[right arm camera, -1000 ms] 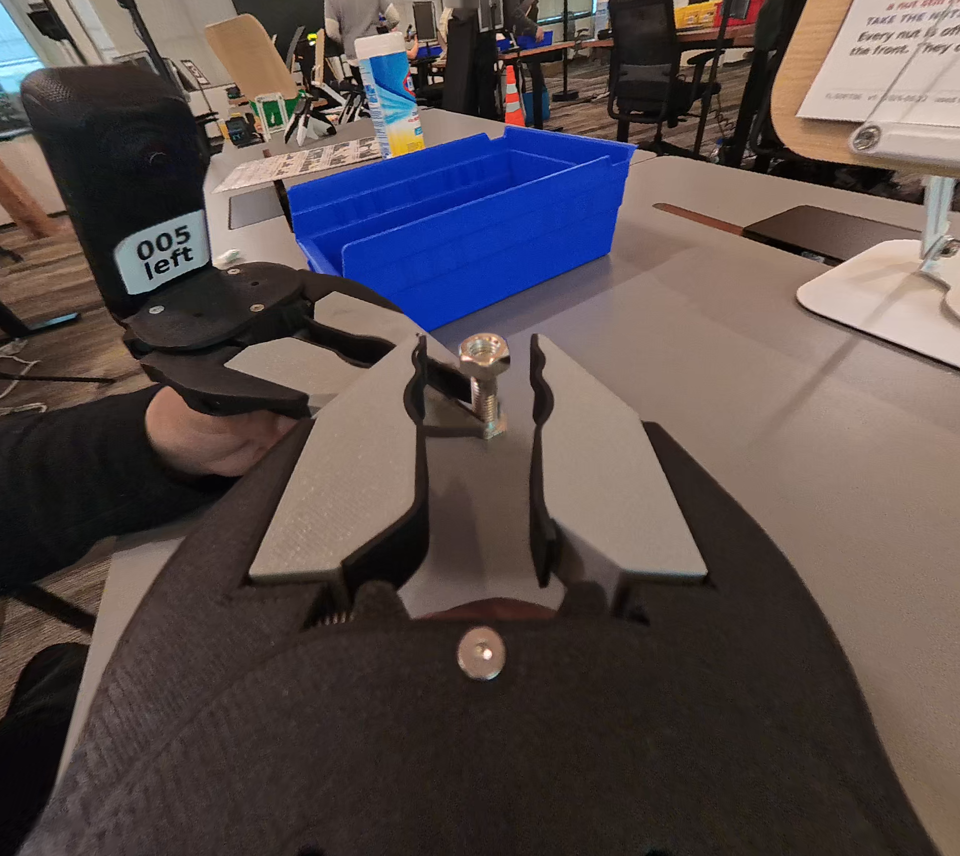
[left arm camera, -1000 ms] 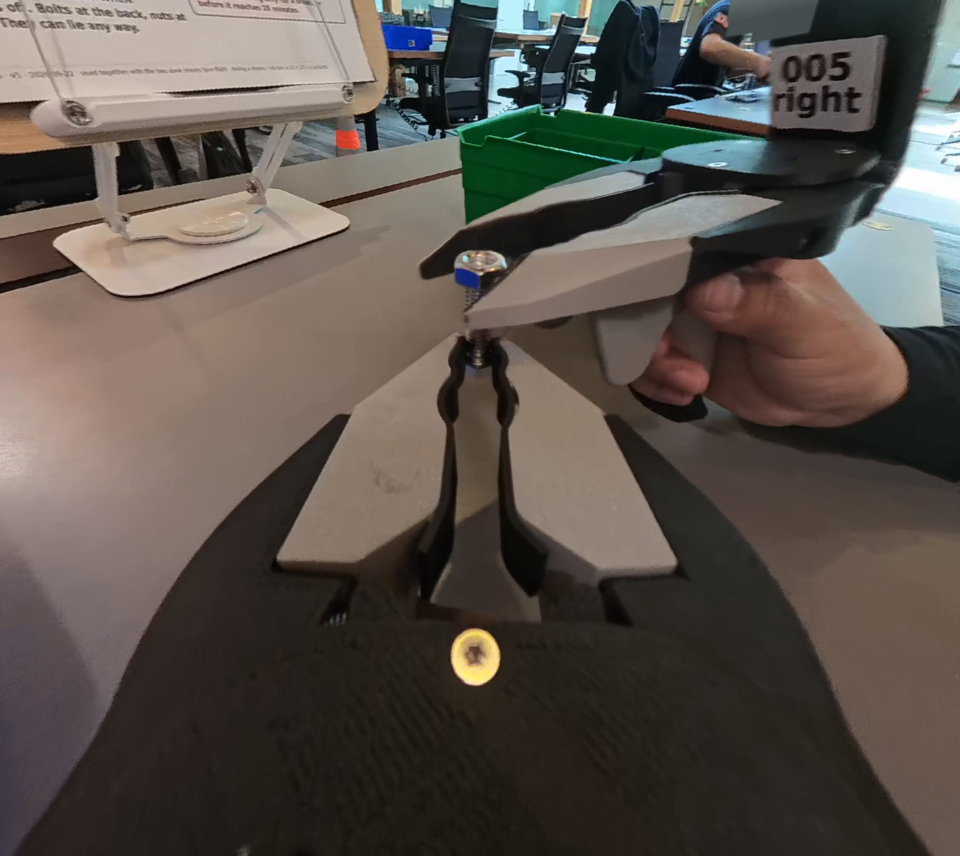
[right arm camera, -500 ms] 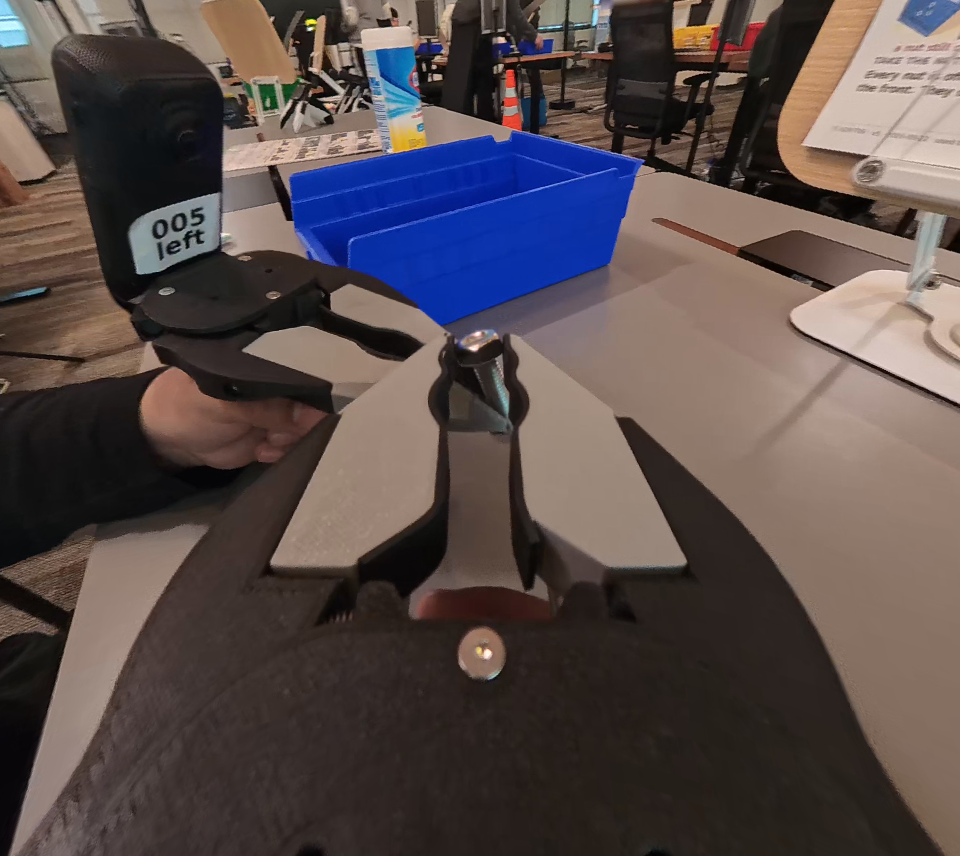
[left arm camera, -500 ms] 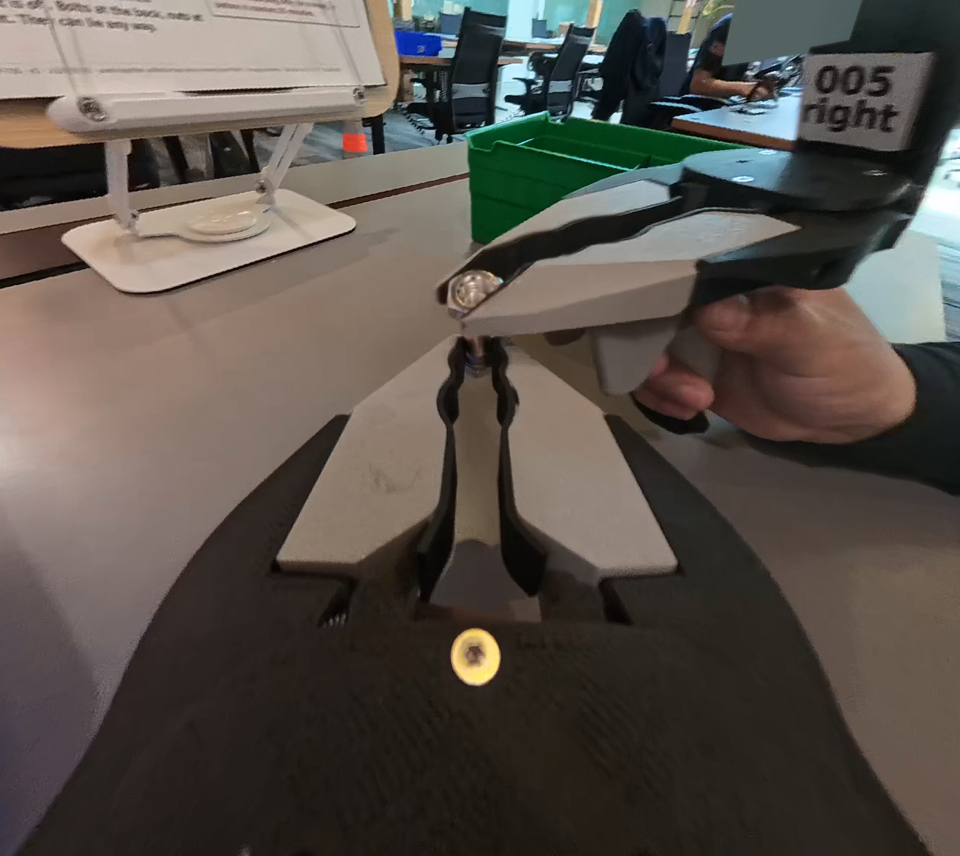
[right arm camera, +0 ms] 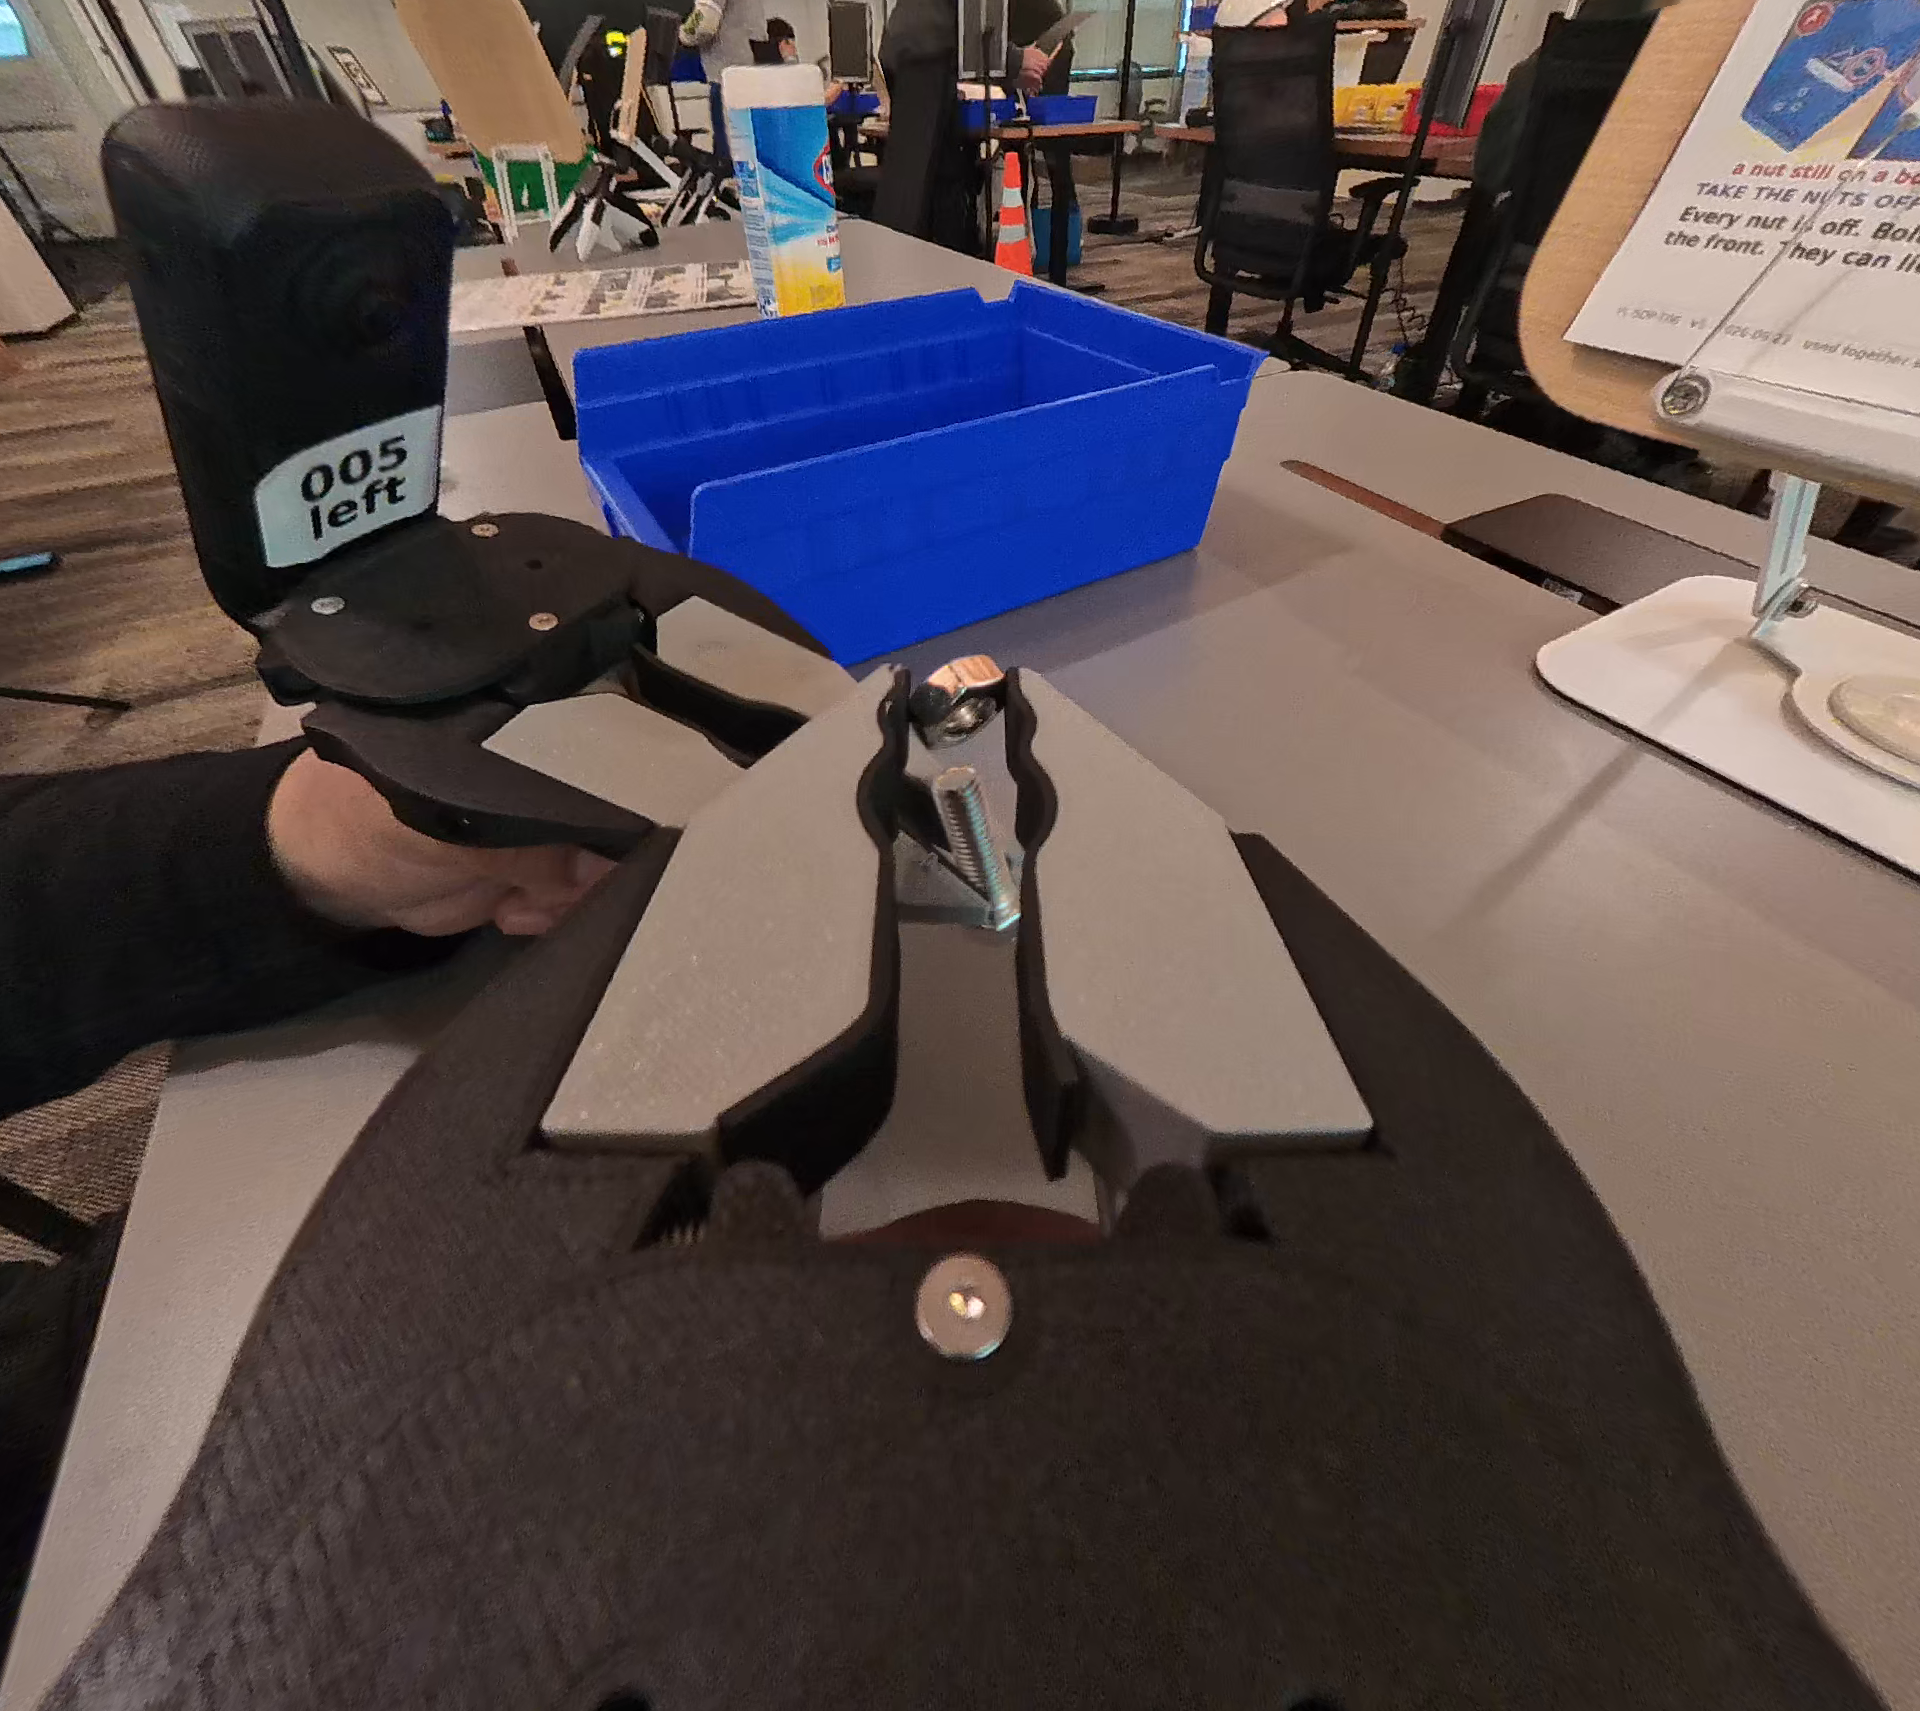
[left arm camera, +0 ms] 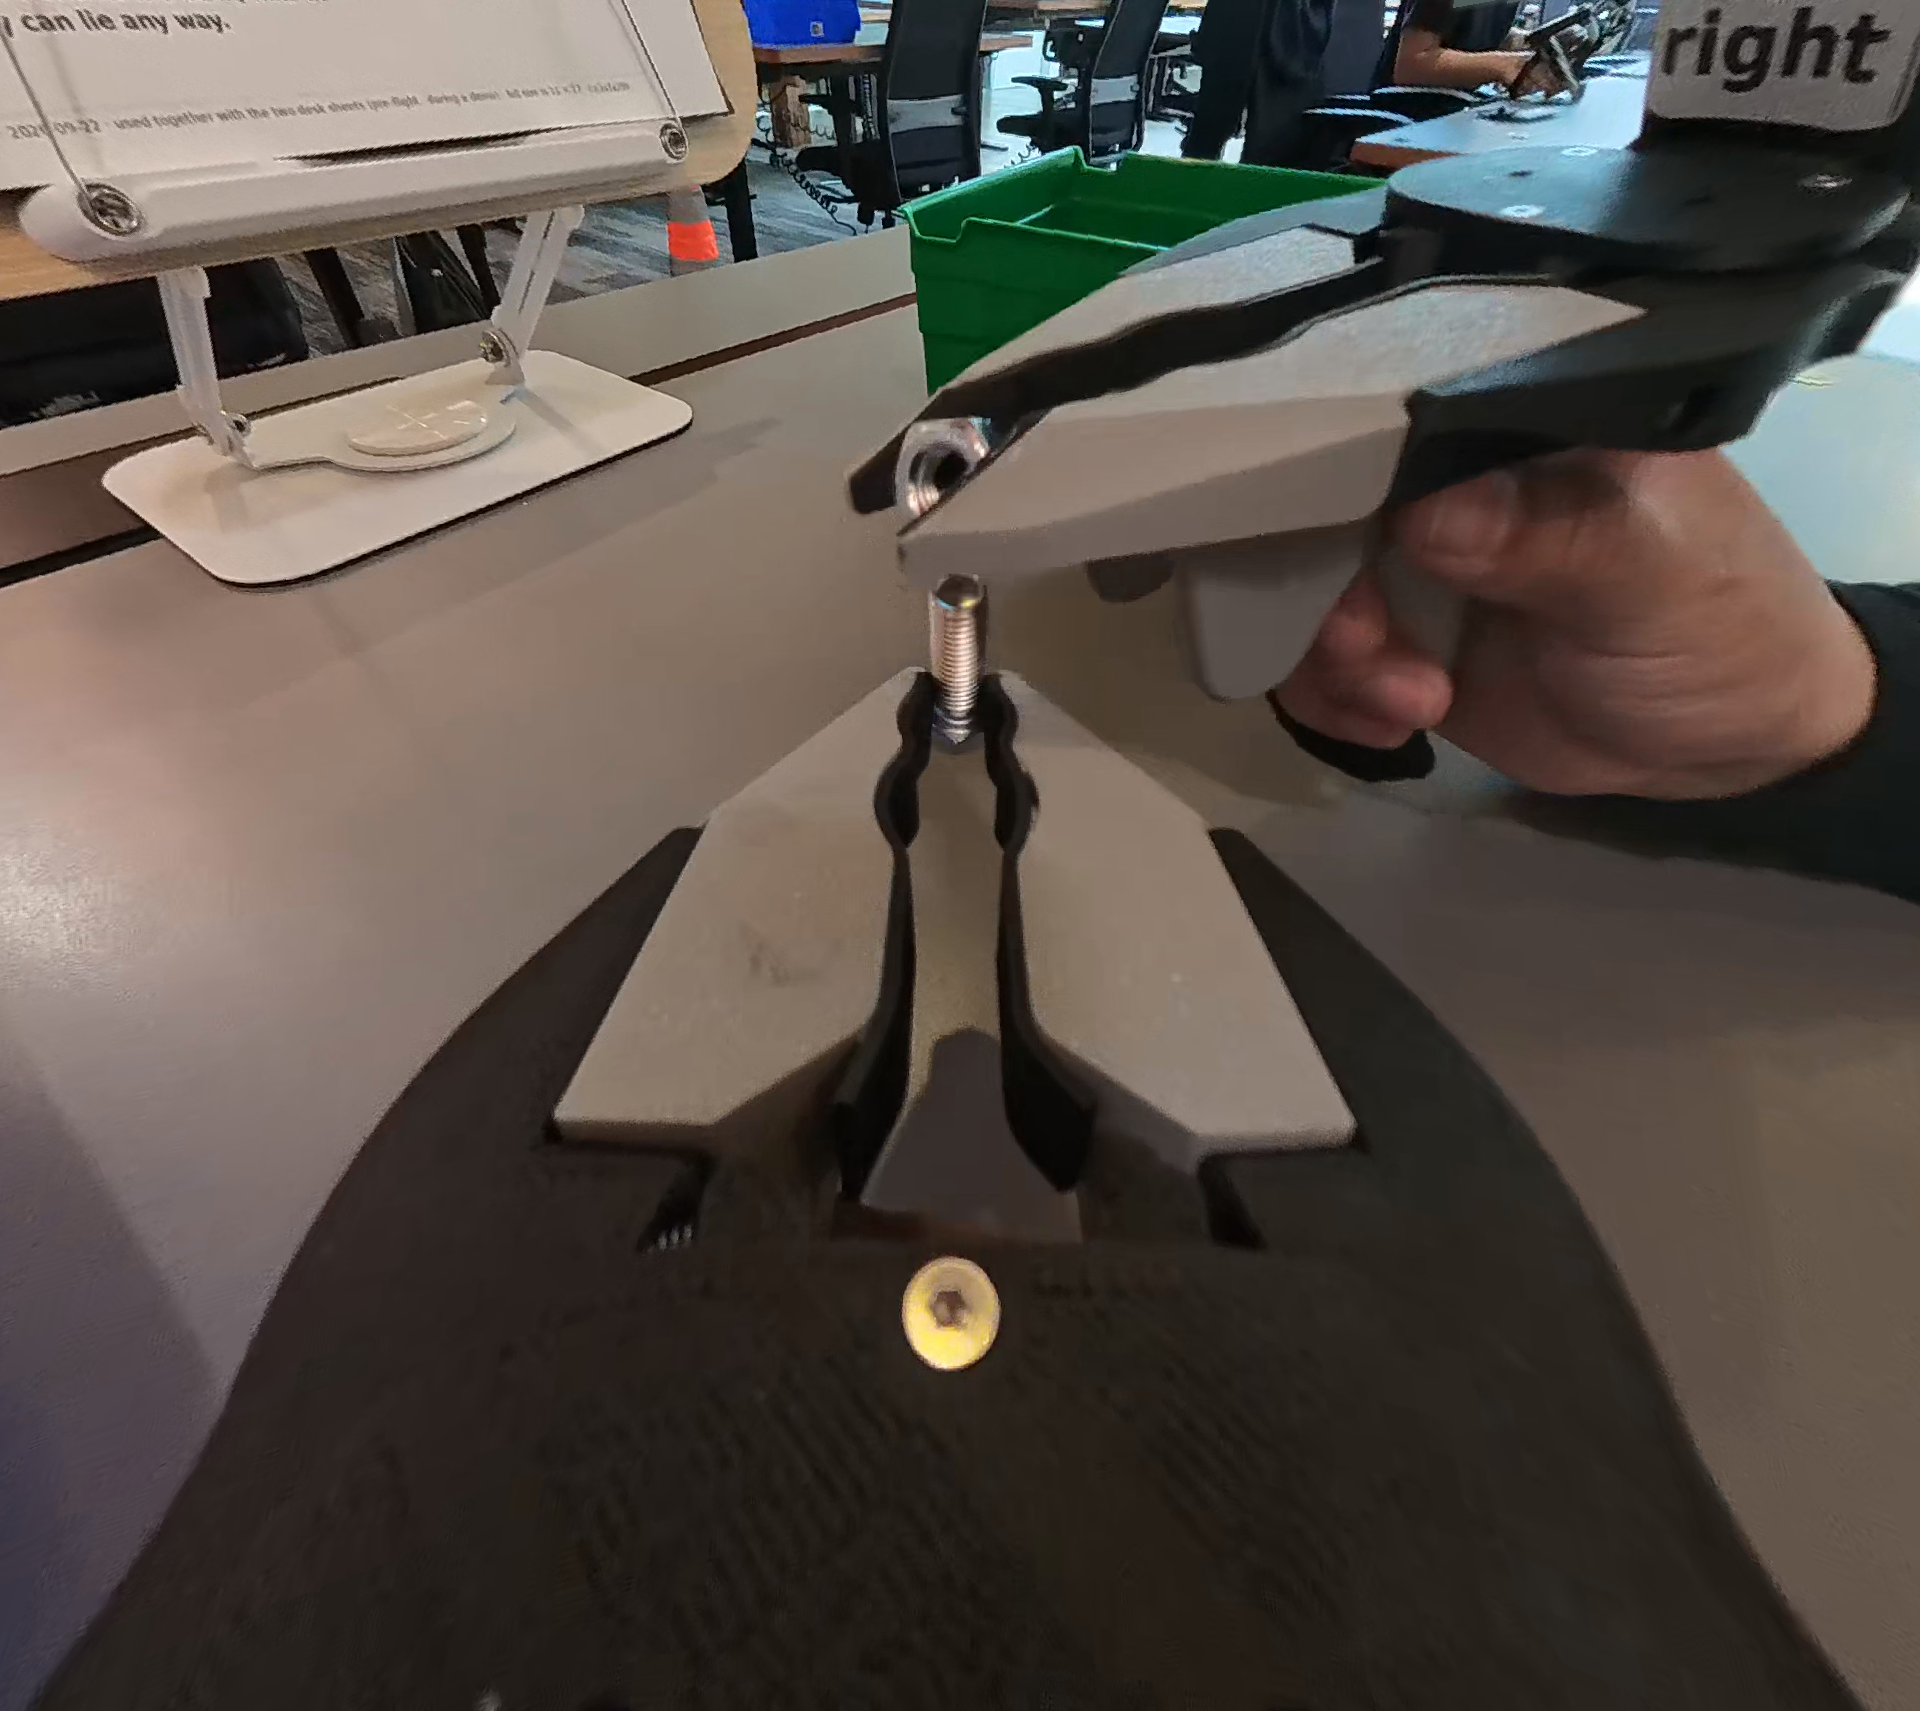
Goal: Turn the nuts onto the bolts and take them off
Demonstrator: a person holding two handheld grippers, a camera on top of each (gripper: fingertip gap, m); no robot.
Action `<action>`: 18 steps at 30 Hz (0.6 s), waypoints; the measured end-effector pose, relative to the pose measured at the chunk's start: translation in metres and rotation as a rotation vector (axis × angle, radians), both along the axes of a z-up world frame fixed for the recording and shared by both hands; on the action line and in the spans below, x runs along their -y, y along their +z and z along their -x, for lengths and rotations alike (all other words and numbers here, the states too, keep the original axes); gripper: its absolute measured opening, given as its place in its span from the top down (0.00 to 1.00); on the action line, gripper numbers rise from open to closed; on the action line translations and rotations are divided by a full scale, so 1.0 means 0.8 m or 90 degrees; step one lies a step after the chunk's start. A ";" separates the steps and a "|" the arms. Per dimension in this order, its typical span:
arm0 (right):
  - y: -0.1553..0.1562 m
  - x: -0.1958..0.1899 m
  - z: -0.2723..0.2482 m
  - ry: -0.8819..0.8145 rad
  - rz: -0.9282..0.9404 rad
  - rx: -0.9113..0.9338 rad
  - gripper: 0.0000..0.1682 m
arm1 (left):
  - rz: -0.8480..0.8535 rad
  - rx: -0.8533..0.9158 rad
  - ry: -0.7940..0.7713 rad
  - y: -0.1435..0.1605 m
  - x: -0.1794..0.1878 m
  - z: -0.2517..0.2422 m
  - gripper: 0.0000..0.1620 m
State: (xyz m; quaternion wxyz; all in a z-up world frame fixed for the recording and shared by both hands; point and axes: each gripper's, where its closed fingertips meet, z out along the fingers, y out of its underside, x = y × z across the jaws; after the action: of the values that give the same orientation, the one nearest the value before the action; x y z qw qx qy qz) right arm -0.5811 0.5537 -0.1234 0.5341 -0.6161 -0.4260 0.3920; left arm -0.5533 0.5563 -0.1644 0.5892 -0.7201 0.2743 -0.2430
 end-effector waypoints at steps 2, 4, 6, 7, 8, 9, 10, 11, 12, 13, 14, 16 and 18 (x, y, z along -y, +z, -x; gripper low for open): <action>0.005 -0.004 -0.005 -0.001 0.014 -0.020 0.91 | 0.002 0.003 0.002 0.000 -0.001 0.001 0.96; 0.008 -0.006 -0.009 0.005 0.035 -0.037 0.91 | 0.003 0.007 0.003 0.001 -0.001 0.002 0.96; 0.011 -0.010 -0.013 0.003 0.048 -0.049 0.91 | 0.004 0.008 0.006 0.001 -0.002 0.003 0.96; 0.013 -0.011 -0.014 0.003 0.048 -0.052 0.91 | 0.003 0.007 0.008 0.001 -0.002 0.004 0.96; 0.014 -0.010 -0.015 0.005 0.048 -0.053 0.91 | 0.002 0.006 0.013 0.001 -0.003 0.005 0.96; 0.014 -0.009 -0.015 0.011 0.048 -0.052 0.91 | -0.001 0.004 0.022 0.001 -0.005 0.008 0.96; 0.014 -0.005 -0.014 0.022 0.049 -0.048 0.91 | -0.004 0.004 0.032 0.002 -0.007 0.011 0.96; 0.014 -0.002 -0.013 0.028 0.045 -0.042 0.91 | -0.005 0.008 0.040 0.003 -0.009 0.014 0.96; 0.017 -0.001 -0.015 0.022 0.031 -0.038 0.91 | -0.005 0.015 0.046 0.004 -0.010 0.017 0.96; 0.023 0.000 -0.017 0.017 0.014 -0.038 0.91 | -0.002 0.023 0.048 0.005 -0.011 0.019 0.96; 0.035 0.005 -0.022 0.014 0.001 -0.046 0.91 | -0.002 0.029 0.050 0.006 -0.011 0.021 0.96; 0.071 0.026 -0.038 0.023 -0.012 -0.083 0.91 | -0.003 0.028 0.054 0.006 -0.012 0.022 0.96; 0.110 0.052 -0.069 0.033 -0.026 -0.109 0.91 | -0.005 0.023 0.050 0.005 -0.011 0.021 0.96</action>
State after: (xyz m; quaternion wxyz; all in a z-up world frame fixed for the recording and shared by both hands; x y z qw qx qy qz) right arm -0.5256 0.5118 -0.0357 0.5704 -0.5583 -0.4026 0.4482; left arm -0.5698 0.5652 -0.1604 0.6058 -0.7236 0.2361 -0.2317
